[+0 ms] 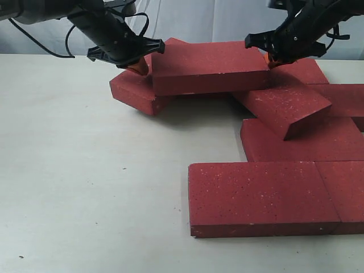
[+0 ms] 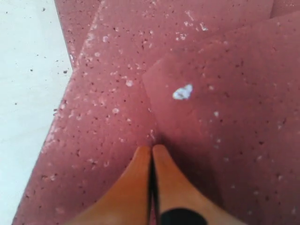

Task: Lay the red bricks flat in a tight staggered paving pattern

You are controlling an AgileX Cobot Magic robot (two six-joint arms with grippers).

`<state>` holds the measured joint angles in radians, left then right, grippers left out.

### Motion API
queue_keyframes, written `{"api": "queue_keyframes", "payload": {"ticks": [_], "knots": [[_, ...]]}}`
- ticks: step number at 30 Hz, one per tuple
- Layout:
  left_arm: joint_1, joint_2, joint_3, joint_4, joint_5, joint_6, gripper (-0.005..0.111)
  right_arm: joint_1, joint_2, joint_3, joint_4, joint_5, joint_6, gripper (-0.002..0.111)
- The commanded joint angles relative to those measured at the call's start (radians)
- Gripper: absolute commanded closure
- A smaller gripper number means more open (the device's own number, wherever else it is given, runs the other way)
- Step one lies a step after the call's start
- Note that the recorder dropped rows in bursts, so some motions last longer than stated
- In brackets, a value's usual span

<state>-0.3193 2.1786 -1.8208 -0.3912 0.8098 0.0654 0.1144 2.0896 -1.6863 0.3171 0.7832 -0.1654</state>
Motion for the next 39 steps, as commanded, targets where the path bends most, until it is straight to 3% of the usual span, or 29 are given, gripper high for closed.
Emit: {"api": "queue_keyframes", "payload": {"ticks": [1, 11, 15, 24, 32, 39], "knots": [[-0.001, -0.001, -0.008, -0.019, 0.002, 0.023, 0.107, 0.027, -0.02, -0.014, 0.071, 0.018, -0.047, 0.109], [0.002, -0.116, -0.008, 0.066, 0.108, 0.05, 0.107, 0.108, -0.12, -0.014, 0.121, 0.101, -0.076, 0.109], [0.008, -0.183, -0.008, 0.166, 0.21, 0.047, 0.107, 0.151, -0.155, -0.014, 0.123, 0.144, -0.076, 0.109], [0.049, -0.322, 0.036, 0.185, 0.39, 0.049, 0.107, 0.251, -0.212, -0.013, 0.111, 0.261, -0.051, 0.109], [0.049, -0.524, 0.275, 0.189, 0.38, 0.049, 0.107, 0.377, -0.257, 0.056, 0.103, 0.281, 0.007, 0.109], [0.049, -0.747, 0.706, 0.226, 0.201, 0.047, 0.107, 0.534, -0.288, 0.216, 0.096, 0.185, 0.059, 0.109]]}}
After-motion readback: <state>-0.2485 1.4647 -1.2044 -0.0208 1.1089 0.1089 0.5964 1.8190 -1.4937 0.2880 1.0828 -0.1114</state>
